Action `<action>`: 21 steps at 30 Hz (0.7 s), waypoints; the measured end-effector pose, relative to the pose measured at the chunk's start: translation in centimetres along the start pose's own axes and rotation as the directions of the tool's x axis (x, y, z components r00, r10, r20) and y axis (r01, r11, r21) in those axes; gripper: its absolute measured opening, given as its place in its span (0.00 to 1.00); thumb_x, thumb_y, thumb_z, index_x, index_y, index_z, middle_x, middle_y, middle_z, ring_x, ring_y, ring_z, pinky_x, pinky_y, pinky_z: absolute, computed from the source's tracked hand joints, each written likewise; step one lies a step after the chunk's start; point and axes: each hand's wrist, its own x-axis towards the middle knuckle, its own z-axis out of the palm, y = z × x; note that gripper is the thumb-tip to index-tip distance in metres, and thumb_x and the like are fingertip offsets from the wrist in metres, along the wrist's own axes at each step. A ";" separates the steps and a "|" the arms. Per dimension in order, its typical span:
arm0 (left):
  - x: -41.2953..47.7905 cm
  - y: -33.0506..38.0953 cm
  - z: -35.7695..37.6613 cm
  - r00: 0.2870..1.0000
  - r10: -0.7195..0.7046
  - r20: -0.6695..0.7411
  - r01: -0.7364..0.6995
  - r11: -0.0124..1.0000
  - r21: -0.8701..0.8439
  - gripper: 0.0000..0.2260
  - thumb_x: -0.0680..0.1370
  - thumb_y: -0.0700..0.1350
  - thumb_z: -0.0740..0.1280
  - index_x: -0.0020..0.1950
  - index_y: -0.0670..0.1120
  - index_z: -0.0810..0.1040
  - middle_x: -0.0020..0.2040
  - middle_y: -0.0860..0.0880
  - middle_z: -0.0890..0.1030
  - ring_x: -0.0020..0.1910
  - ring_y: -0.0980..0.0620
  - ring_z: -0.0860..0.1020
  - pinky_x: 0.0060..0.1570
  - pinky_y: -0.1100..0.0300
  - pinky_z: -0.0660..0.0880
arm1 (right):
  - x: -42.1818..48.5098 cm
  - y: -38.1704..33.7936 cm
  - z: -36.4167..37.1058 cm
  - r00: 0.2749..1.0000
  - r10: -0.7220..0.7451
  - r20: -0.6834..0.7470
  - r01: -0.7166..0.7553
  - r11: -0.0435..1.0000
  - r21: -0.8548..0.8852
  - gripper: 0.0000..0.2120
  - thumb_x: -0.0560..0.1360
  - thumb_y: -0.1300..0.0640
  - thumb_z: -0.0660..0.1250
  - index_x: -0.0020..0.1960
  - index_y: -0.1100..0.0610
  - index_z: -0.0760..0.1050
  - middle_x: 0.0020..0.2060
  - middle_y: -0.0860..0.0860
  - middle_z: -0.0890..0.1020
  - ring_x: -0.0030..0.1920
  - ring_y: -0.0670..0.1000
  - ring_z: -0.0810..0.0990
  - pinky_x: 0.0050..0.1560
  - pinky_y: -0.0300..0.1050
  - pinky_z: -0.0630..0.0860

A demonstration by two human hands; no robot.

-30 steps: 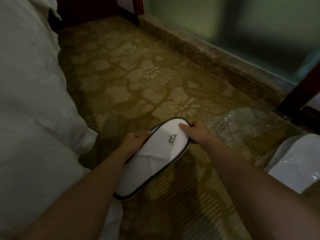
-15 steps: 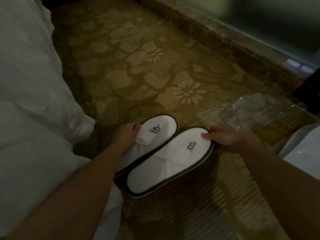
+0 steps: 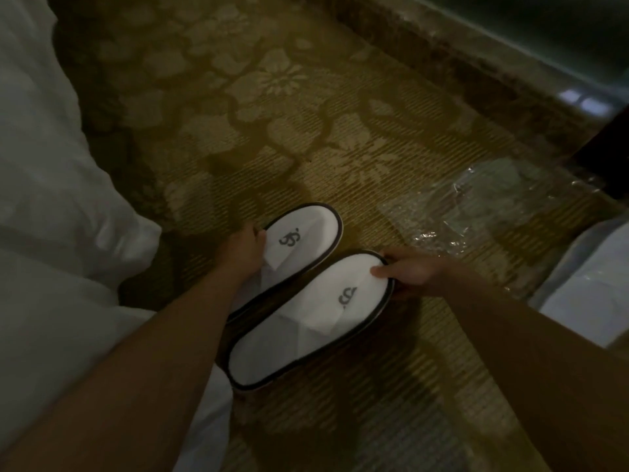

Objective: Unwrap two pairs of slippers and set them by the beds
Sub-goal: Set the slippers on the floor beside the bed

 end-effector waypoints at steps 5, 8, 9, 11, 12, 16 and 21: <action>-0.7 0.2 1.4 0.995 -0.095 0.026 0.097 0.991 -0.091 0.27 0.79 0.56 0.55 0.71 0.39 0.60 0.70 0.36 0.66 0.67 0.38 0.67 0.67 0.46 0.65 | 0.9 -0.7 1.8 0.990 -0.118 -0.078 0.086 0.940 -0.331 0.20 0.77 0.58 0.64 0.67 0.63 0.69 0.64 0.61 0.75 0.61 0.58 0.75 0.54 0.50 0.74; -1.0 0.0 1.8 0.994 -0.100 0.039 0.100 0.995 0.002 0.30 0.79 0.58 0.54 0.74 0.41 0.56 0.74 0.38 0.61 0.71 0.38 0.61 0.71 0.43 0.59 | 1.1 -0.8 2.3 0.979 -0.183 -0.085 0.100 0.808 -0.580 0.22 0.77 0.54 0.64 0.68 0.62 0.69 0.67 0.60 0.74 0.65 0.58 0.72 0.62 0.48 0.69; -1.1 -0.1 1.8 0.994 -0.097 0.042 0.096 0.995 0.024 0.31 0.78 0.58 0.54 0.75 0.42 0.55 0.74 0.38 0.60 0.72 0.38 0.59 0.71 0.43 0.58 | 1.1 -0.9 2.6 0.977 -0.196 -0.089 0.097 0.771 -0.630 0.22 0.77 0.53 0.63 0.68 0.61 0.69 0.66 0.60 0.74 0.66 0.58 0.72 0.63 0.48 0.68; -1.1 0.0 1.5 0.995 -0.092 0.033 0.089 0.994 0.070 0.31 0.78 0.59 0.54 0.75 0.42 0.55 0.74 0.38 0.59 0.73 0.38 0.58 0.71 0.43 0.56 | 1.0 -1.0 3.2 0.966 -0.225 -0.126 0.070 0.699 -0.712 0.22 0.78 0.52 0.61 0.68 0.61 0.69 0.66 0.61 0.74 0.65 0.58 0.73 0.63 0.48 0.68; -1.1 0.1 1.3 0.996 -0.086 0.026 0.083 0.992 0.094 0.31 0.78 0.59 0.53 0.75 0.41 0.55 0.74 0.38 0.60 0.72 0.38 0.59 0.71 0.44 0.56 | 0.9 -1.1 3.4 0.961 -0.234 -0.147 0.049 0.668 -0.742 0.21 0.78 0.52 0.61 0.67 0.62 0.69 0.65 0.61 0.74 0.64 0.58 0.73 0.63 0.48 0.69; -1.9 1.7 1.1 0.998 0.054 0.017 -0.057 0.982 0.179 0.28 0.79 0.58 0.53 0.72 0.40 0.61 0.72 0.38 0.64 0.71 0.40 0.62 0.70 0.45 0.58 | 0.4 -1.3 3.2 0.946 -0.250 -0.205 -0.017 0.596 -0.803 0.20 0.77 0.54 0.60 0.66 0.60 0.71 0.65 0.60 0.75 0.64 0.58 0.74 0.62 0.50 0.71; -4.0 6.0 1.0 0.933 0.354 0.059 -0.359 0.922 0.142 0.22 0.80 0.55 0.55 0.69 0.42 0.68 0.68 0.41 0.70 0.67 0.44 0.67 0.67 0.53 0.61 | -1.4 -1.1 0.1 0.929 -0.285 -0.237 0.004 0.646 -0.763 0.19 0.76 0.51 0.60 0.62 0.59 0.74 0.62 0.59 0.78 0.62 0.59 0.76 0.62 0.51 0.73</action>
